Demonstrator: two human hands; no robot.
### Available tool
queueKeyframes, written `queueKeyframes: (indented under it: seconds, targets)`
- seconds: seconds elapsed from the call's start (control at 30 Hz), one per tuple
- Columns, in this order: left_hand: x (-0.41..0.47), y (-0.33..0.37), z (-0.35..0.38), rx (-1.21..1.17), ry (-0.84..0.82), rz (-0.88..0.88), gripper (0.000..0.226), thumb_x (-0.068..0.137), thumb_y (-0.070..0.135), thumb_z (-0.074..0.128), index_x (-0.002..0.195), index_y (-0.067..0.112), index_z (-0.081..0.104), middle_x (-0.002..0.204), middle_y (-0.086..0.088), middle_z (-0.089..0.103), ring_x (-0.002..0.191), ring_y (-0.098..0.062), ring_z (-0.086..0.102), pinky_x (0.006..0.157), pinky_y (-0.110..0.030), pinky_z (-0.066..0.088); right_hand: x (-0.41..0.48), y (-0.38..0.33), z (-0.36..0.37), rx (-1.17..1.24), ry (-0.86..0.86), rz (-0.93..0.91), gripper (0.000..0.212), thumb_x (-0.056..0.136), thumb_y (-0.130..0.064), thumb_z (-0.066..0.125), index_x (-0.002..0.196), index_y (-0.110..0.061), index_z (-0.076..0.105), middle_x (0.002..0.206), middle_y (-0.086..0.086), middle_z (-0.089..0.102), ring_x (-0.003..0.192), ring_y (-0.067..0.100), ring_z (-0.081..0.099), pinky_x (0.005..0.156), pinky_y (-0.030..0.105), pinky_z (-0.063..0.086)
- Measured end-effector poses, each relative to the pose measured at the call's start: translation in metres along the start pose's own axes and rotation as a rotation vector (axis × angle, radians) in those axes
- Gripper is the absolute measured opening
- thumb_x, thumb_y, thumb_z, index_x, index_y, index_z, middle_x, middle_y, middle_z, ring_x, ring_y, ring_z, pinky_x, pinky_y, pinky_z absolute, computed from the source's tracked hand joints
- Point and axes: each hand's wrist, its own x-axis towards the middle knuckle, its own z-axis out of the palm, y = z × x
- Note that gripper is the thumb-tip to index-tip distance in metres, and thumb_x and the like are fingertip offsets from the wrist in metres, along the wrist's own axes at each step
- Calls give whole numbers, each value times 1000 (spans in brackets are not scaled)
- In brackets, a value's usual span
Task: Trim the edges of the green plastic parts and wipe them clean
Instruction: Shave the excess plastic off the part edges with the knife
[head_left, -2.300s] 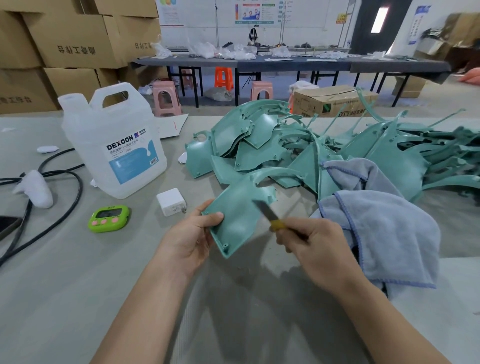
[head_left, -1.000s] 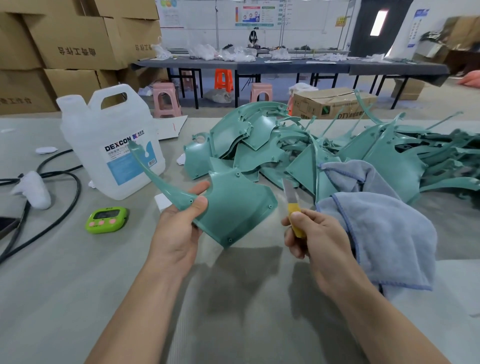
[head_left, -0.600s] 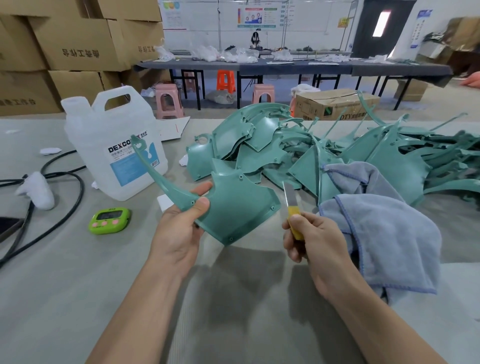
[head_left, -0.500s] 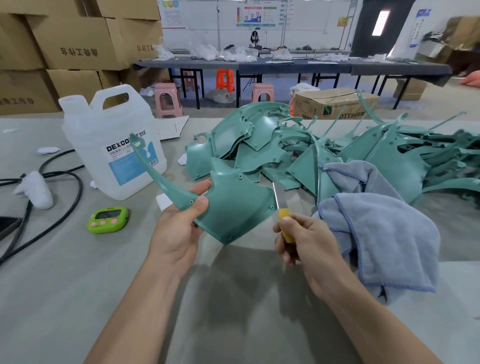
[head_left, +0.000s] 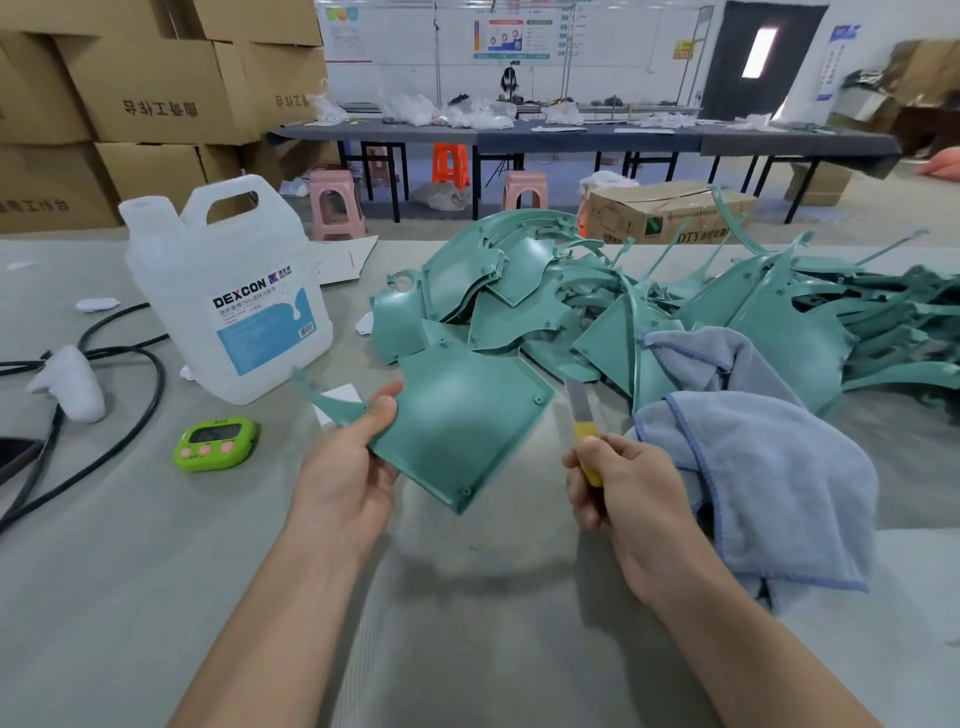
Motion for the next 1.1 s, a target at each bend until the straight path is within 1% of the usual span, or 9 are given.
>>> queueKeyframes:
  seconds: [0.07, 0.17, 0.37, 0.47, 0.6, 0.77, 0.9, 1.0, 1.1]
  targets:
    - [0, -2, 2, 2, 35, -26, 14, 98, 4, 58, 104, 5, 71, 90, -4, 79, 73, -12, 75, 58, -22, 59, -2, -1, -1, -78, 14, -147, 31, 101, -14, 53, 73, -13, 67, 55, 7, 60, 46, 17, 44, 43, 26, 36]
    - [-2, -6, 5, 7, 42, -50, 12, 97, 4, 59, 99, 6, 71, 86, -3, 78, 70, -11, 74, 58, -22, 59, -2, 4, -1, -383, 118, -325, 24, 100, -21, 58, 77, -18, 67, 59, 3, 65, 47, 13, 46, 49, 28, 39]
    - [-5, -4, 7, -33, 50, -37, 10, 96, 3, 61, 93, 7, 69, 82, -2, 77, 68, -10, 73, 58, -22, 58, -11, 7, -1, -624, 166, -498, 33, 101, -26, 58, 70, -19, 55, 64, -1, 60, 58, 16, 50, 53, 24, 38]
    - [-6, -2, 8, -70, 73, -25, 8, 95, 2, 63, 91, 7, 68, 82, -2, 77, 69, -11, 74, 58, -23, 58, -20, 9, 2, -696, 89, -574, 34, 102, -30, 57, 70, -21, 48, 62, 2, 54, 49, 13, 40, 49, 26, 33]
    - [-6, 4, 5, -131, 102, -24, 6, 93, 0, 64, 96, 4, 68, 92, -9, 78, 77, -16, 76, 60, -25, 60, -32, 12, 6, -778, -82, -652, 19, 99, -34, 59, 84, -22, 58, 59, -1, 52, 55, 17, 45, 55, 31, 42]
    - [-7, 11, 2, -160, 85, -64, 8, 94, 1, 63, 100, -1, 68, 94, -12, 78, 78, -19, 77, 58, -26, 60, -40, 7, 8, -838, -256, -715, 19, 95, -36, 55, 85, -21, 58, 62, -7, 46, 56, 14, 39, 51, 19, 29]
    - [-8, 12, 2, -125, 58, -63, 7, 95, 0, 61, 97, 1, 67, 88, -10, 78, 74, -17, 76, 56, -25, 59, -27, 3, 0, -793, -33, -670, 9, 97, -32, 63, 90, -27, 65, 59, -4, 54, 55, 14, 48, 51, 22, 35]
    - [-10, 10, 3, -57, 23, -54, 9, 95, 1, 61, 91, 5, 68, 84, -6, 78, 70, -14, 75, 55, -23, 59, -13, -3, -11, -761, 217, -651, 18, 98, -26, 64, 81, -24, 65, 50, -2, 50, 59, 16, 51, 50, 22, 37]
    - [-11, 9, 4, -44, -10, -50, 10, 95, 4, 62, 91, 6, 70, 87, -6, 78, 72, -14, 75, 59, -24, 60, -12, -4, -14, -696, 208, -661, 21, 99, -27, 61, 79, -22, 64, 53, 1, 53, 57, 20, 51, 50, 26, 39]
